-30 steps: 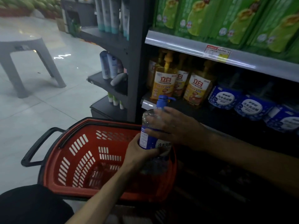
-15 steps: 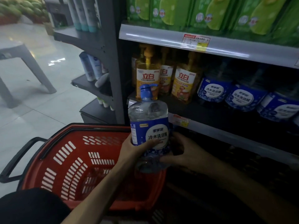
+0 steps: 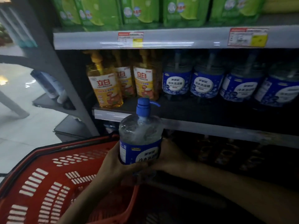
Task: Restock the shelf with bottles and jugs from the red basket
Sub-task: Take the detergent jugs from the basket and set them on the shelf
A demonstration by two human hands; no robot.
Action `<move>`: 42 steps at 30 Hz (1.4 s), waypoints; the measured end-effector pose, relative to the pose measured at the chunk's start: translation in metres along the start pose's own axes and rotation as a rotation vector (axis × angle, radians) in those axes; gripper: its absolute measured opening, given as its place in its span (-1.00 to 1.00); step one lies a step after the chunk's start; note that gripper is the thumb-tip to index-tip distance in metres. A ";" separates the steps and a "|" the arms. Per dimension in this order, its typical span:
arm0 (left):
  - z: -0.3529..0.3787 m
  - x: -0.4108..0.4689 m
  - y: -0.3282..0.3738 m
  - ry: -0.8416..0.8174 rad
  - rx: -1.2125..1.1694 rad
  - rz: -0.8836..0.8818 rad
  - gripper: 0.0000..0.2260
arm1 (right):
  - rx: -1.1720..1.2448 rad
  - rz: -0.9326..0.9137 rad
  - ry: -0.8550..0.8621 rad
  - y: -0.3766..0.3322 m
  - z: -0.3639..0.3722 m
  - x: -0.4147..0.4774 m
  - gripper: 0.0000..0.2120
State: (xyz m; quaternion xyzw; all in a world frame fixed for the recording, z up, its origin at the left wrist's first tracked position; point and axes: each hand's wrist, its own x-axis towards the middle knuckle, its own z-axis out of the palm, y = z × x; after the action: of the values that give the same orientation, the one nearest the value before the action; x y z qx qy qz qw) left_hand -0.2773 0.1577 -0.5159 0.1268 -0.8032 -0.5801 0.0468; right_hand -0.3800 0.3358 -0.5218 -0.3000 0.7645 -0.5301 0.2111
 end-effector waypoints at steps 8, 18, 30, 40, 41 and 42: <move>0.016 0.044 0.042 -0.122 0.192 0.160 -0.32 | 0.076 -0.055 0.249 -0.002 -0.033 -0.004 -0.17; 0.060 0.131 0.098 0.056 0.270 0.529 -0.11 | -0.221 -0.126 0.678 -0.004 -0.107 0.043 -0.19; 0.100 0.190 0.103 0.041 0.185 0.400 -0.17 | -0.073 -0.066 0.647 0.022 -0.158 0.069 0.00; 0.106 0.203 0.111 -0.007 0.111 0.225 -0.31 | -0.039 0.091 0.630 0.023 -0.166 0.077 -0.15; 0.106 0.202 0.112 -0.005 0.110 0.220 -0.31 | -0.048 0.100 0.637 0.022 -0.165 0.077 -0.14; 0.106 0.201 0.111 -0.002 0.105 0.213 -0.31 | -0.054 0.104 0.641 0.021 -0.164 0.076 -0.14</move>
State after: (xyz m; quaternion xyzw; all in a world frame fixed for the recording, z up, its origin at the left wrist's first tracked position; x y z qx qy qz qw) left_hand -0.5115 0.2363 -0.4596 0.0426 -0.8414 -0.5293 0.1005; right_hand -0.5459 0.4013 -0.4847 -0.0839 0.8200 -0.5658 -0.0218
